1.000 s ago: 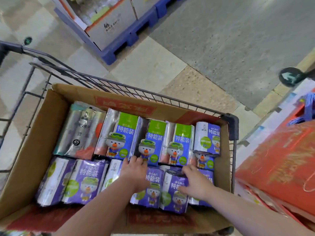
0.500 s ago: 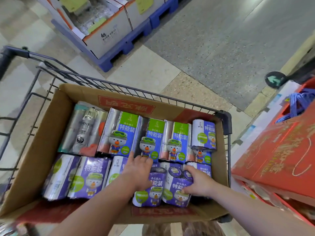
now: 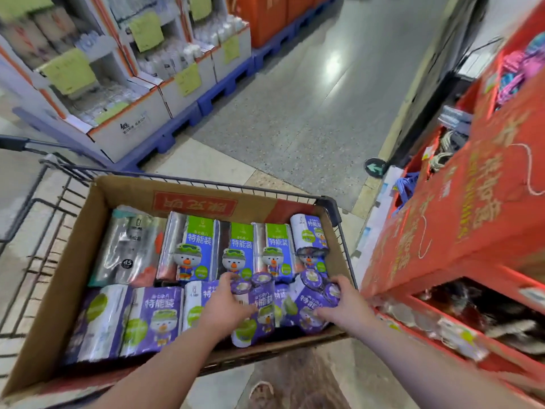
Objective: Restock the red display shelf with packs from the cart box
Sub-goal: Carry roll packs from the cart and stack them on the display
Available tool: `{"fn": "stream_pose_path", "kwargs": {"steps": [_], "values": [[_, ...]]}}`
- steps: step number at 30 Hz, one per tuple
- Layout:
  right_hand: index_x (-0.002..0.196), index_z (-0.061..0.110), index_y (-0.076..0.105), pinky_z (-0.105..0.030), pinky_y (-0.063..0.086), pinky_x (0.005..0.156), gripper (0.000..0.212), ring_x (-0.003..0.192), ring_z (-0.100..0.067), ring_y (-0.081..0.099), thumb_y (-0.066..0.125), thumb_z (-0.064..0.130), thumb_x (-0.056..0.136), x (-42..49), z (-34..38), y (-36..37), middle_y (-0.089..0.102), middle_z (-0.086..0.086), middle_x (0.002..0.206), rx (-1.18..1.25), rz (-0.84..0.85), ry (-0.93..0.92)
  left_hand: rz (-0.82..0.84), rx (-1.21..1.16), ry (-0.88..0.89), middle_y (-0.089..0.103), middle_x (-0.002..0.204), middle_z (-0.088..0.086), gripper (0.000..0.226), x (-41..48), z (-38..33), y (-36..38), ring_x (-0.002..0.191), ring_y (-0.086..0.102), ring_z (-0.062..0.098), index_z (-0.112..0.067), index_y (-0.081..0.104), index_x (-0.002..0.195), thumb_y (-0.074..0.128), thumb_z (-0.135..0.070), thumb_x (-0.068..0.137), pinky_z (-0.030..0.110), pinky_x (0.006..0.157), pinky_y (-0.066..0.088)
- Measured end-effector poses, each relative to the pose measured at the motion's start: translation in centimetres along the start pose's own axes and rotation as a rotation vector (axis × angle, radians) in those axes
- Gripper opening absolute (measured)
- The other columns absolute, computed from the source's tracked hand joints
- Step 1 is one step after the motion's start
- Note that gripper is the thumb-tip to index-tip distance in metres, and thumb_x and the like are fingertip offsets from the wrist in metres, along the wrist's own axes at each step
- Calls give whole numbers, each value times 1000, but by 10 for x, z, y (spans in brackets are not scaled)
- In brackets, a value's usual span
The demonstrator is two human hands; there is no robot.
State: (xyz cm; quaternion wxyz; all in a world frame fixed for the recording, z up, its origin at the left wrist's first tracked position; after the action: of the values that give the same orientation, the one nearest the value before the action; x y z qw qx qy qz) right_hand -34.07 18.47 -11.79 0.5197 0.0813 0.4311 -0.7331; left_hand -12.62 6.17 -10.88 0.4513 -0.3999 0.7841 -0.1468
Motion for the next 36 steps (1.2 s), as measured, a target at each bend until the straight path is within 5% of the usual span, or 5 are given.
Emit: {"fn": "stream_pose_path", "kwargs": {"steps": [5,11,18,20,36], "values": [[107,15,48,-28,44,71,54,77,-16,59,84,11,66,-46,-1,-22,62,0,91,291,-258,52,-39,-270,43,60,120,13,76,-17,-23,-10,105,59,28,-11,42,136,81,-22,71,34,85,46],[104,16,50,-29,49,62,43,71,-16,61,77,2,74,-102,-14,-46,62,3,84,637,-394,71,92,-478,180,57,98,-3,55,-45,-63,2,92,57,21,-18,43,124,76,-16,79,35,83,46],[113,10,50,-34,54,72,59,76,-19,64,84,7,66,-164,-59,-79,65,-3,88,747,-585,136,275,-479,285,68,101,5,44,-79,-115,48,86,66,21,-21,55,96,84,-20,63,40,82,55],[111,13,52,-30,54,68,55,77,-20,65,83,9,66,-182,-74,-88,68,-4,90,752,-633,148,335,-472,326,66,95,2,32,-89,-131,67,78,63,14,-24,52,87,79,-10,75,31,68,53],[119,12,55,-25,54,56,56,72,-17,72,81,4,70,-369,-285,-215,73,-5,92,945,-1040,161,708,-277,539,72,91,9,38,-263,-279,300,74,71,21,-9,60,103,79,-10,70,33,63,58]]}}
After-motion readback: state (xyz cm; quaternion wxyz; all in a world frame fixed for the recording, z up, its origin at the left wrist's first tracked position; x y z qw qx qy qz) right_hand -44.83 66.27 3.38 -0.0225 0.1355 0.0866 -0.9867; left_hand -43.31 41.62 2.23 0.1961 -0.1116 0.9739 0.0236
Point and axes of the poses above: each hand's wrist, its own x-axis towards the middle knuckle, its own y-axis out of the palm, z = x × y, the point moved 2 cm from there along x, towards the middle knuckle
